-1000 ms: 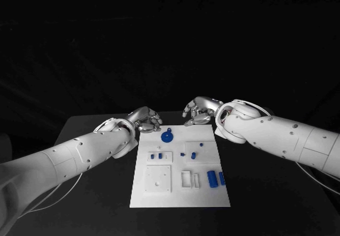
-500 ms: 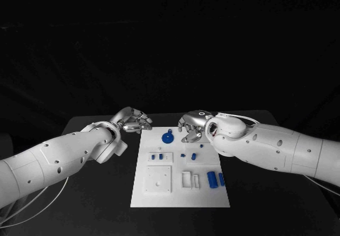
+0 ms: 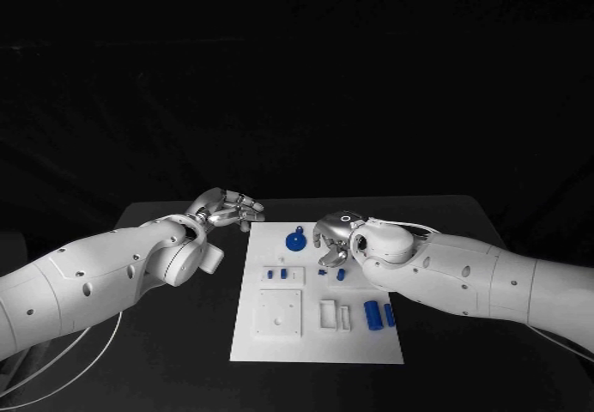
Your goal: Assemble the parts on the task board
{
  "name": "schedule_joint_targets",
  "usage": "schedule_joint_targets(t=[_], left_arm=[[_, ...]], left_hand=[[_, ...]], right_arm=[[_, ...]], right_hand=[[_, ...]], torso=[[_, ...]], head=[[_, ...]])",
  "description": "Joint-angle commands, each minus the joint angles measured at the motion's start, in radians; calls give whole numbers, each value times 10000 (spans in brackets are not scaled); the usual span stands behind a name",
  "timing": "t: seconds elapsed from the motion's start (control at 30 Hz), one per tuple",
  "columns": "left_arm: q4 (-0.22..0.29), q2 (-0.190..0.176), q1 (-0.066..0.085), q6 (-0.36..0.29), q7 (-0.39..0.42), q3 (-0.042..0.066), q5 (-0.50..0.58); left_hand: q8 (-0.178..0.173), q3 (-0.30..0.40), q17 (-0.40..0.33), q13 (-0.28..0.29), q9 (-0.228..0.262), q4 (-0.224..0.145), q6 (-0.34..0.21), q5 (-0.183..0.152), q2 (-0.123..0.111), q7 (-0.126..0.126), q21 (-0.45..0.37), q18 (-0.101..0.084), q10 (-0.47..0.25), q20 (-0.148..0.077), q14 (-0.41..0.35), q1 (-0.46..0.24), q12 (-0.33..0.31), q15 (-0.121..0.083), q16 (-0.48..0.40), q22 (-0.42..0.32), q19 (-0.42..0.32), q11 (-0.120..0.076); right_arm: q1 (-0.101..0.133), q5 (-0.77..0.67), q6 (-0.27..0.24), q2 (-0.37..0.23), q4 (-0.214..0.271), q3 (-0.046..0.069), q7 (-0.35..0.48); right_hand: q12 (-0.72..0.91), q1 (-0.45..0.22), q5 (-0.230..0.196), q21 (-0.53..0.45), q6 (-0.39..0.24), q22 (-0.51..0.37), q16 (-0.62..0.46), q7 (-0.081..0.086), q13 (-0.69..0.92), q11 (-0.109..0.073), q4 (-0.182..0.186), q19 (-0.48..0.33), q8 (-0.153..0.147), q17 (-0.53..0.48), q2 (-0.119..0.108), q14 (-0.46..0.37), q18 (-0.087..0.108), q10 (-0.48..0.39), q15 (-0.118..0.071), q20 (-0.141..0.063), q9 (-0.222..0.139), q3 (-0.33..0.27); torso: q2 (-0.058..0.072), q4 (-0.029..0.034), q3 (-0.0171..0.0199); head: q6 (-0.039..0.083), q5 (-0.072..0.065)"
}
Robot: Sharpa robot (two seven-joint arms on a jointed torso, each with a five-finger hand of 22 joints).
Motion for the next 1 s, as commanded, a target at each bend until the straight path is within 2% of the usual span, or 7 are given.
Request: schedule_joint_targets(t=[0.03, 0.17, 0.3, 0.43, 0.63, 0.77, 1.0], left_arm=[[78, -28, 11, 237, 143, 8, 794], [118, -53, 11, 304, 149, 8, 917], [160, -65, 10, 361, 148, 7, 972], [177, -64, 10, 438, 153, 6, 986], [230, -72, 9, 470, 173, 6, 1027], [251, -87, 9, 485, 178, 5, 1040], [330, -98, 9, 574, 184, 5, 1096]], left_hand=[[-21, -52, -37, 18, 19, 10, -98, -24, 28, 11, -102, -140, 1, -128, -95, -113, -57, 21, -170, -36, -113, 81], [-20, -52, -40, 22, 22, 16, -100, -19, 47, 12, -124, -146, 2, -124, -94, -117, -57, 26, -205, -41, -118, 83], [-29, -52, -40, 25, 21, 23, -118, -8, 76, 18, -144, -152, -1, -122, -87, -123, -61, 29, -238, -47, -118, 85], [-34, -53, -40, 27, 21, 23, -131, -2, 90, 23, -160, -157, -7, -120, -86, -126, -64, 32, -261, -51, -120, 88], [-37, -53, -39, 30, 22, 24, -141, 6, 118, 27, -178, -161, -11, -117, -82, -127, -66, 35, -288, -56, -121, 90], [-37, -53, -38, 32, 24, 23, -145, 12, 128, 28, -187, -163, -10, -116, -80, -127, -66, 36, -299, -58, -122, 90], [-41, -55, -36, 34, 25, 23, -157, 20, 145, 33, -202, -168, -16, -114, -78, -130, -68, 39, -319, -61, -123, 93]], right_arm=[[-105, -404, 187, 112, -162, 7, -355], [-287, -446, 163, 250, -364, 4, -368], [-449, -446, 59, 335, -499, 3, -313], [-541, -446, 32, 413, -619, 3, -255], [-701, -493, -41, 532, -916, 2, -211], [-724, -496, -103, 578, -1031, 2, -158], [-764, -468, -252, 716, -1234, 2, 74]], right_hand=[[58, -48, -58, 76, 190, 201, 58, 138, 5, -18, 80, -71, 35, 114, -115, -83, 314, -61, 27, 12, 18, 61], [62, -51, -67, 83, 192, 199, 68, 138, 4, -17, 109, -87, 33, 108, -122, -101, 314, -80, 28, 12, 21, 94], [76, 29, -133, 94, 165, 194, 92, 150, 5, -6, 109, -144, 8, 94, -145, -163, 314, -145, 39, 13, 20, 206], [102, 137, -196, 107, 171, 190, 124, 154, 9, 0, 92, -182, 2, 83, -141, -208, 314, -188, 46, 18, 25, 349], [150, 247, -238, 145, 219, 193, 182, 148, 17, -4, 57, -200, 18, 79, -139, -235, 314, -213, 46, 23, 39, 509], [184, 274, -254, 175, 252, 197, 222, 142, 28, -9, 45, -203, 31, 83, -137, -245, 314, -224, 42, 27, 49, 577], [240, 338, -274, 221, 343, 200, 292, 121, 48, -27, 6, -233, 71, 92, -111, -295, 314, -275, 31, 32, 74, 729]], torso=[[15, 37, -20], [18, 45, -31], [18, 29, -21], [14, 9, -14], [20, 21, -22], [26, 11, -8], [33, 11, -20]], head=[[-27, -12], [-38, 2], [-68, 14], [-78, 46], [-82, 68], [-92, 100], [-102, 128]])
